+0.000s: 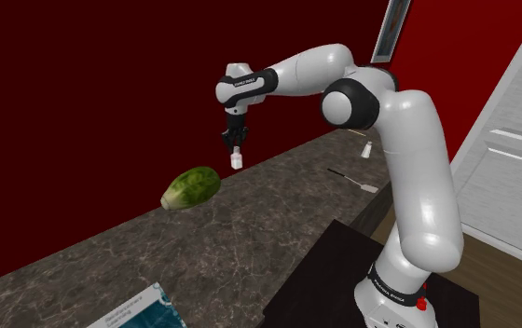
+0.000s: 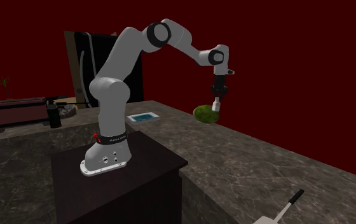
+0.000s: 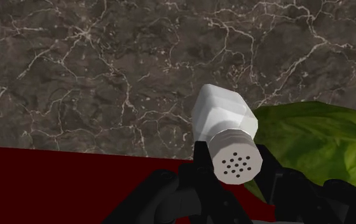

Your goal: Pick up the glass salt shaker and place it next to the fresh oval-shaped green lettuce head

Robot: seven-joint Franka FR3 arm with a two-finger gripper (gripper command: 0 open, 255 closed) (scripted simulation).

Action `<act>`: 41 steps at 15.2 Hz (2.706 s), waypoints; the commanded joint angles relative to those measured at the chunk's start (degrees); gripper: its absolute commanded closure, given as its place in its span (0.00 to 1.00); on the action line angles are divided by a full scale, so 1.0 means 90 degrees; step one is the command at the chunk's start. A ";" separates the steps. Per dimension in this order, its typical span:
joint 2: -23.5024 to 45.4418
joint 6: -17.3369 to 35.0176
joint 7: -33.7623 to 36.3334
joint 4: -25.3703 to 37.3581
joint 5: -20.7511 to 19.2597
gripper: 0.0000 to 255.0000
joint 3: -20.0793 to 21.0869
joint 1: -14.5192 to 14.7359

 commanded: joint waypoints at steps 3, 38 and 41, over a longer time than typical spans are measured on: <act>0.0123 0.0272 -0.0020 -0.0150 0.0036 1.00 0.0021 -0.0002; 0.1036 0.1686 -0.0173 -0.0668 0.0283 0.00 0.0186 -0.0081; 0.0798 0.1393 -0.0139 -0.0611 0.0224 0.00 0.0141 -0.0056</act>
